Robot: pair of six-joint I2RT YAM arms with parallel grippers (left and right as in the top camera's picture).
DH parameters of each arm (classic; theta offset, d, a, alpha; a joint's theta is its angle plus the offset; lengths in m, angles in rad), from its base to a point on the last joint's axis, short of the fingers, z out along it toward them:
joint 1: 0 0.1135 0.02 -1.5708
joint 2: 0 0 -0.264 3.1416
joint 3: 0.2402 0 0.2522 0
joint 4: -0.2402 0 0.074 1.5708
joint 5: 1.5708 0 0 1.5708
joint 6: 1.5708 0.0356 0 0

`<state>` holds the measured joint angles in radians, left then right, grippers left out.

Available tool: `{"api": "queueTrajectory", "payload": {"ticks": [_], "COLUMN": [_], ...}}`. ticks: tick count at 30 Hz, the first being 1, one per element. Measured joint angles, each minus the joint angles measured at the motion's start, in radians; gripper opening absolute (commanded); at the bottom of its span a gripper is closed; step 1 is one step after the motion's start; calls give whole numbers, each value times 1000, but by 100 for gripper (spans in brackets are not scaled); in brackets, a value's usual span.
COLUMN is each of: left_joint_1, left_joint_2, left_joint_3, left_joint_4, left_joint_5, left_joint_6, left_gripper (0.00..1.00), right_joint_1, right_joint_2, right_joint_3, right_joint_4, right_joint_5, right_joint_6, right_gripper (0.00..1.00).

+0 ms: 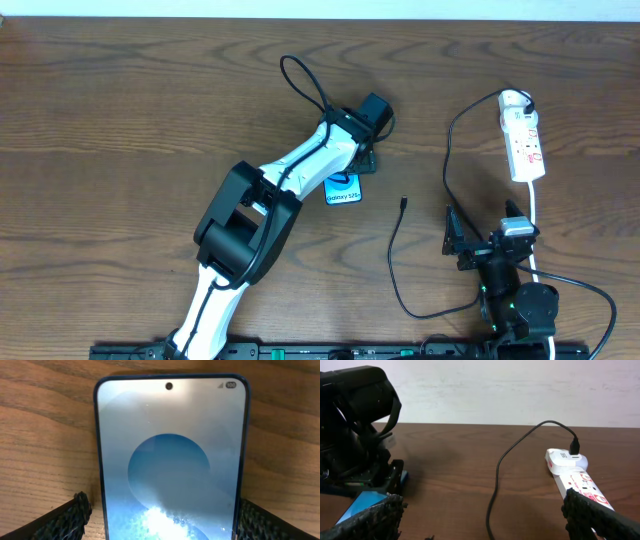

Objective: Plug charger to phone and switch on socket

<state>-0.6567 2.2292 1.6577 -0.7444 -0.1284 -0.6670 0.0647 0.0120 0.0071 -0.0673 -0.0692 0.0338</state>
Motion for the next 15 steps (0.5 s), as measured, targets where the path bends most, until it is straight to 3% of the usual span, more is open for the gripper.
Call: {"api": "queueTrajectory", "payload": {"ticks": [15], "left_joint_1": [4], "left_joint_2": [0], "left_joint_3": [1], "left_joint_4": [1], "left_joint_5": [96], "left_joint_6": [108], "left_gripper": [93], "right_joint_1": [0], "right_joint_2": [0], "right_joint_3": [0], "right_joint_4": [0], "right_joint_5": [0], "right_joint_6": [0], "right_gripper": [99]}}
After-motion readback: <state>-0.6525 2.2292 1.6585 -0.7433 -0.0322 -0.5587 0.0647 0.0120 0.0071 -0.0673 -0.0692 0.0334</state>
